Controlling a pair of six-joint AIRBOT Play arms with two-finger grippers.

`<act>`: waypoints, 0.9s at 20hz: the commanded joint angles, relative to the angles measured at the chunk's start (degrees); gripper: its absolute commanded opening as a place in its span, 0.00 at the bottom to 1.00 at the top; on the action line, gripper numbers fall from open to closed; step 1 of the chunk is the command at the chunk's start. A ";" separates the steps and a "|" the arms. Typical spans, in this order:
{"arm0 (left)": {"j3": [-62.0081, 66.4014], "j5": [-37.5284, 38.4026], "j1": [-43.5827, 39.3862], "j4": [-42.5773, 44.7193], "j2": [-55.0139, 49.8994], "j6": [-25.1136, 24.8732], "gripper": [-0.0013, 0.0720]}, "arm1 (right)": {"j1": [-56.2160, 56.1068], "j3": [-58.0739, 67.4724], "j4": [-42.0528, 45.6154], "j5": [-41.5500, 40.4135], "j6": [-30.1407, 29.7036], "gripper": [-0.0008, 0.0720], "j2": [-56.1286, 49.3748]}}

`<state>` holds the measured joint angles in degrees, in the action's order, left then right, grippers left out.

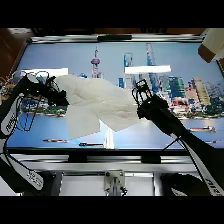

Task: Fold the shirts.

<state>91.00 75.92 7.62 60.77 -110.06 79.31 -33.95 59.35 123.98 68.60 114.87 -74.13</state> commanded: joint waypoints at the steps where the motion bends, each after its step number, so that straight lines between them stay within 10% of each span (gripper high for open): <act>1: 2.73 1.68 0.24 -0.85 2.73 -0.90 0.05 | -0.04 -0.02 2.51 2.34 -0.57 0.08 0.61; 11: 27.34 -2.93 0.70 -10.45 30.67 -5.86 0.05 | -0.02 12.33 30.38 1.38 -3.23 0.08 23.34; 18: 28.52 -22.80 8.81 -10.25 54.27 3.98 0.05 | -0.04 26.73 28.33 -11.06 -2.01 0.07 35.52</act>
<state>118.87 59.59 13.17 50.61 -63.96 79.31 -34.00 81.10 152.79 63.05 112.09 -43.13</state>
